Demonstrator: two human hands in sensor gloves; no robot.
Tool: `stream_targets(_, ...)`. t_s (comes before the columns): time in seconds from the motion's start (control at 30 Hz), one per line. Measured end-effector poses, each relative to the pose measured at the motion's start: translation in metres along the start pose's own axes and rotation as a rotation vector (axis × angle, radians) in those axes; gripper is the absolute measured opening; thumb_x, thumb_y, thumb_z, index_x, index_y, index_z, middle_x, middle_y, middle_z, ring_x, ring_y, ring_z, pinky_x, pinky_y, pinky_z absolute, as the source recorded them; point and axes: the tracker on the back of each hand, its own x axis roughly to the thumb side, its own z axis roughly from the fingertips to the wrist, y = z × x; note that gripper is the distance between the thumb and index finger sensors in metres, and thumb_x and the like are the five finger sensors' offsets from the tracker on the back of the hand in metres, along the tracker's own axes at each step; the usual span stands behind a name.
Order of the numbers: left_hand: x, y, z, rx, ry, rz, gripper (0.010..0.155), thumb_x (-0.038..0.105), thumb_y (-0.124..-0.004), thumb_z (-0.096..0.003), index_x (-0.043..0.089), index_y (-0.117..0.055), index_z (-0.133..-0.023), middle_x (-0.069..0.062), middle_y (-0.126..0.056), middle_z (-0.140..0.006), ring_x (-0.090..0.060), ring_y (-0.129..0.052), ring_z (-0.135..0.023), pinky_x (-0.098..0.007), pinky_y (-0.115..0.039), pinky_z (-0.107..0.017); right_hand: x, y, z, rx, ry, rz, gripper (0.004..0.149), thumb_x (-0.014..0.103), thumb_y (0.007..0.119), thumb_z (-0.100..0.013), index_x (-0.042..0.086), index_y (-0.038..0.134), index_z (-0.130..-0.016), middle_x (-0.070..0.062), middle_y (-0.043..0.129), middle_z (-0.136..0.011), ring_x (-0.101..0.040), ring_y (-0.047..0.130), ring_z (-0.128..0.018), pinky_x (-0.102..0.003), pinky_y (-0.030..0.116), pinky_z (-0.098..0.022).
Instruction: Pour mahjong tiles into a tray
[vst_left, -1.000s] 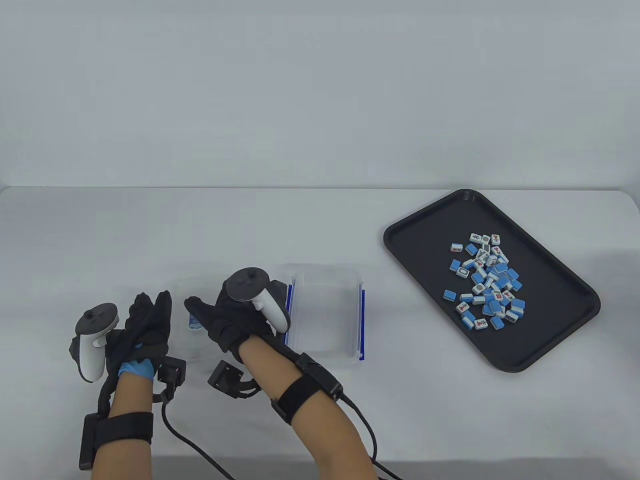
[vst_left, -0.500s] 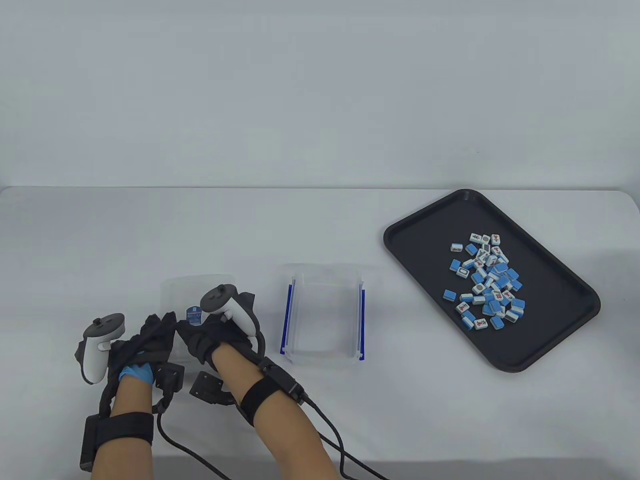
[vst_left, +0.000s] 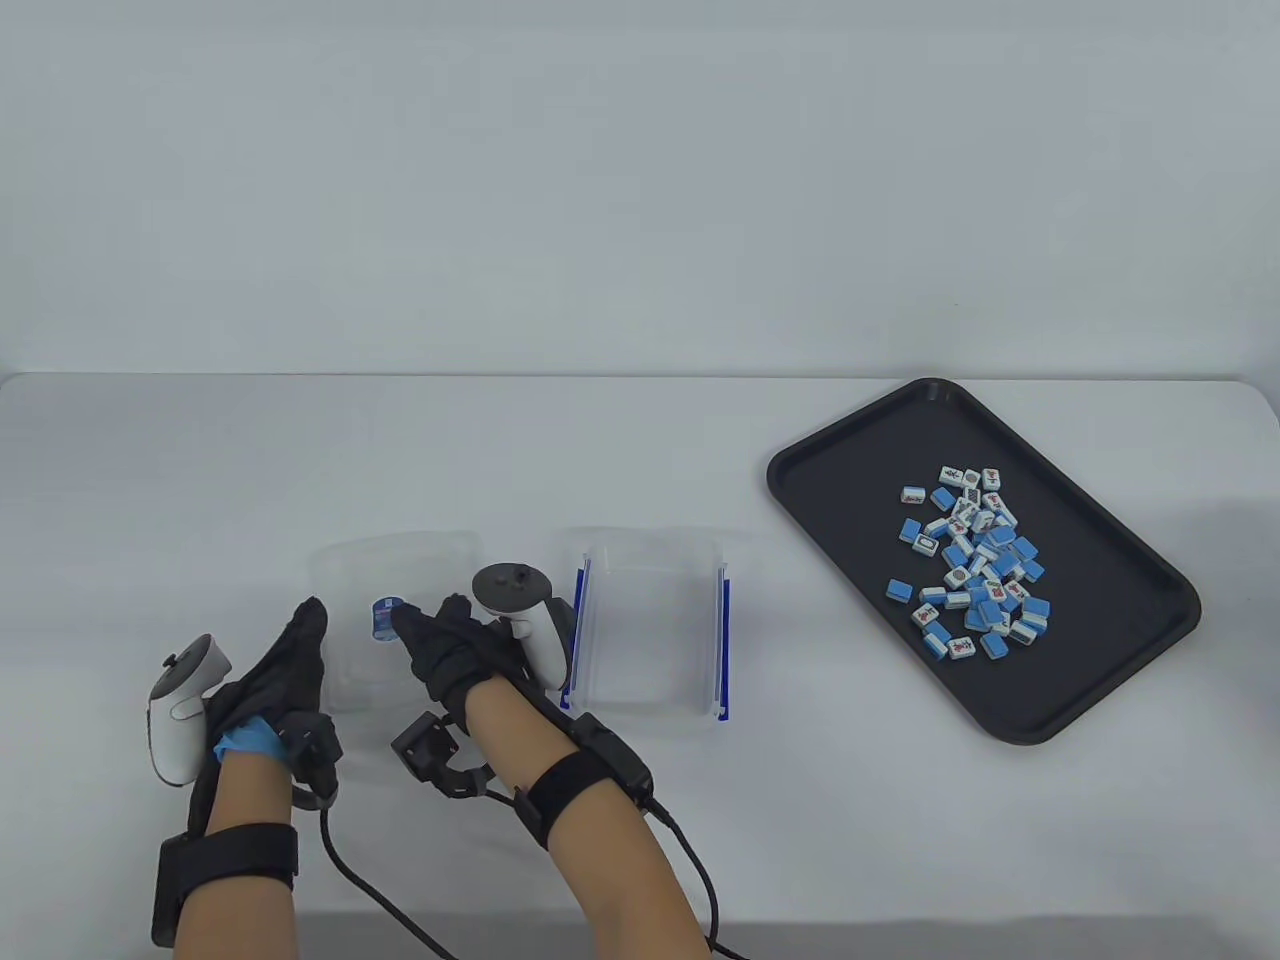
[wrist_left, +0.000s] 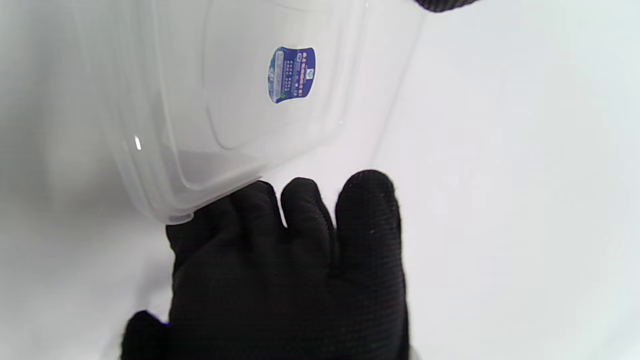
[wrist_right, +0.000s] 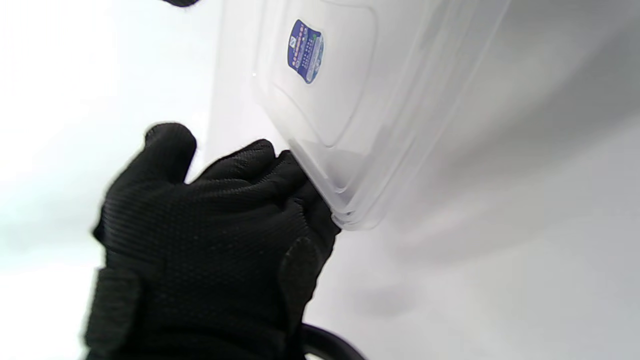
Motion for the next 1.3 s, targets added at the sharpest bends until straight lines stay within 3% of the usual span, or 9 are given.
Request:
stream_targets(0.27, 0.026, -0.035, 0.005, -0.155, -0.161, 0.009, 0.076, 0.059, -0.039, -0.0673, 0.018, 0.008, -0.111, -0.014, 0.016, -0.115, -0.04, 0.019, -0.098, -0.051, 0.003, -0.071, 0.033, -0.041, 0.048, 0.004, -0.16, -0.069, 0.08, 0.046, 0.045, -0.069, -0.001, -0.008, -0.106, -0.035, -0.009, -0.105, -0.062, -0.006, -0.091, -0.067, 0.012, -0.07)
stream_targets(0.47, 0.041, -0.081, 0.01, -0.27, -0.24, -0.007, 0.077, 0.06, -0.037, -0.0676, 0.017, 0.01, -0.11, -0.014, 0.018, -0.113, -0.041, 0.02, -0.097, -0.052, 0.002, -0.07, 0.043, -0.078, 0.095, -0.032, -0.25, -0.034, 0.08, 0.046, 0.045, -0.069, -0.001, -0.007, -0.106, -0.036, -0.01, -0.104, -0.062, -0.007, -0.091, -0.067, 0.012, -0.069)
stream_targets(0.9, 0.037, -0.182, -0.004, -0.424, -0.182, -0.091, 0.077, 0.06, -0.036, -0.068, 0.016, 0.013, -0.108, -0.015, 0.022, -0.11, -0.041, 0.023, -0.094, -0.052, 0.004, -0.068, 0.0, -0.153, 0.159, -0.118, -0.275, -0.131, 0.08, 0.046, 0.045, -0.069, -0.002, -0.008, -0.106, -0.037, -0.011, -0.103, -0.063, -0.007, -0.09, -0.068, 0.011, -0.068)
stream_targets(1.1, 0.017, -0.21, -0.012, -0.465, -0.125, -0.118, 0.077, 0.06, -0.035, -0.068, 0.016, 0.015, -0.108, -0.015, 0.024, -0.109, -0.041, 0.024, -0.093, -0.052, 0.005, -0.068, -0.028, -0.171, 0.174, -0.141, -0.23, -0.155, 0.08, 0.046, 0.044, -0.07, -0.003, -0.008, -0.106, -0.037, -0.012, -0.102, -0.064, -0.009, -0.088, -0.068, 0.01, -0.067)
stream_targets(1.3, -0.003, -0.22, -0.018, -0.478, -0.055, -0.12, 0.077, 0.06, -0.035, -0.0681, 0.016, 0.017, -0.106, -0.015, 0.026, -0.107, -0.041, 0.026, -0.091, -0.052, 0.006, -0.067, -0.049, -0.176, 0.176, -0.141, -0.198, -0.179, 0.081, 0.046, 0.044, -0.07, -0.003, -0.009, -0.105, -0.038, -0.013, -0.101, -0.064, -0.01, -0.087, -0.068, 0.009, -0.066)
